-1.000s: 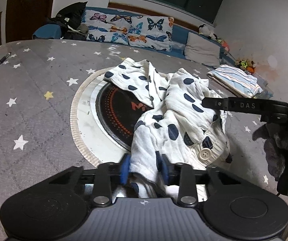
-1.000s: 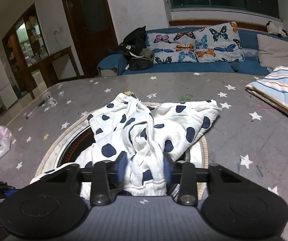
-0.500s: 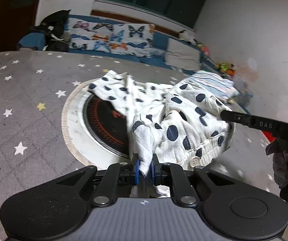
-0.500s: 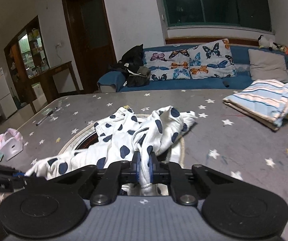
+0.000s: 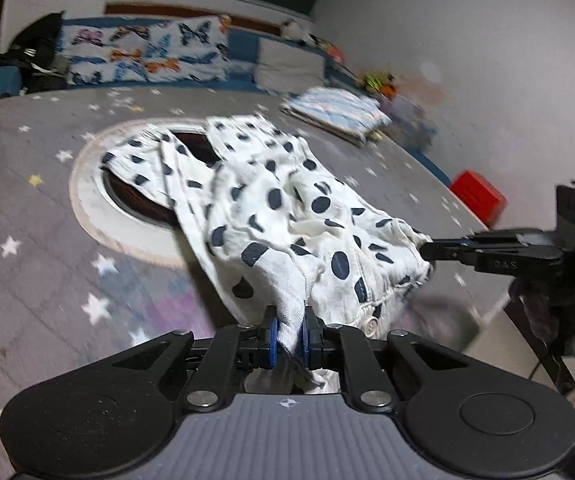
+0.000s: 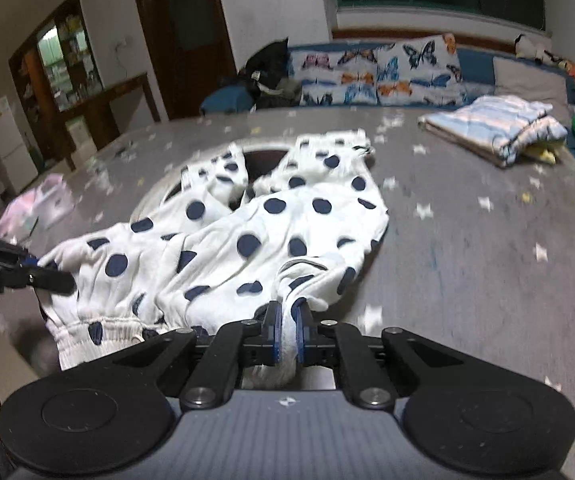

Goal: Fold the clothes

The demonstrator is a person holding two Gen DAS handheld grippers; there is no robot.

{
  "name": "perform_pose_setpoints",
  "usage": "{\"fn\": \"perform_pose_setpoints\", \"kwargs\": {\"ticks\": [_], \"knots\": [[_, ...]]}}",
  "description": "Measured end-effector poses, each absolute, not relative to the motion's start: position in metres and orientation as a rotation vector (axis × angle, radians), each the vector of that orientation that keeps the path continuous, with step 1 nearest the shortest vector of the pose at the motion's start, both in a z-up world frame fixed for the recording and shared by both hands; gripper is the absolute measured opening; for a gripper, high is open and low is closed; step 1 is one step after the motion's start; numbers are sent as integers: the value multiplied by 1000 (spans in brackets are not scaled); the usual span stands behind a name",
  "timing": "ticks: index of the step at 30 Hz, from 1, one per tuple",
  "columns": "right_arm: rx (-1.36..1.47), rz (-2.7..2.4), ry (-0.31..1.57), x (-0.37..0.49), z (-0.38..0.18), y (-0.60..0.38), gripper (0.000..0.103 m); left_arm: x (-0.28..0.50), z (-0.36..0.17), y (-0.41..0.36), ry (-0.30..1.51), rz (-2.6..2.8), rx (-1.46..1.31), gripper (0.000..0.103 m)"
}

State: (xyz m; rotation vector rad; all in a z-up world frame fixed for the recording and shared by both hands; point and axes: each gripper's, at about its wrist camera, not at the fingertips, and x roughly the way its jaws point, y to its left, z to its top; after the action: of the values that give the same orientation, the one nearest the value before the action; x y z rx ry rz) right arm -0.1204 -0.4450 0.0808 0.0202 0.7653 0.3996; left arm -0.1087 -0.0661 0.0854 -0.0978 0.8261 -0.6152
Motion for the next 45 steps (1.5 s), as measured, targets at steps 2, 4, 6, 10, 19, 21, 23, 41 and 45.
{"fn": "perform_pose_setpoints", "kwargs": {"ticks": [2, 4, 6, 10, 19, 21, 23, 41, 45], "knots": [[12, 405, 780, -126, 79, -447, 13, -111, 87, -66, 830, -610, -79, 21], [7, 404, 783, -127, 79, -449, 18, -110, 92, -64, 818, -602, -67, 28], [0, 391, 769, -126, 85, -451, 22, -109, 99, -60, 795, -595, -65, 38], [-14, 371, 742, -117, 91, -453, 30, -91, 114, -54, 739, -541, -63, 48], [-4, 402, 735, -84, 85, -445, 39, 7, 114, -71, 723, -377, -76, 50], [-9, 419, 741, -77, 82, -440, 41, 33, 110, -80, 742, -350, -80, 50], [-13, 429, 745, -71, 79, -437, 42, 59, 105, -90, 753, -333, -74, 50], [20, 433, 768, -24, 63, -445, 51, 162, 61, -145, 882, -275, -48, 48], [31, 440, 770, -18, 60, -443, 52, 175, 52, -147, 928, -267, -53, 22]]}}
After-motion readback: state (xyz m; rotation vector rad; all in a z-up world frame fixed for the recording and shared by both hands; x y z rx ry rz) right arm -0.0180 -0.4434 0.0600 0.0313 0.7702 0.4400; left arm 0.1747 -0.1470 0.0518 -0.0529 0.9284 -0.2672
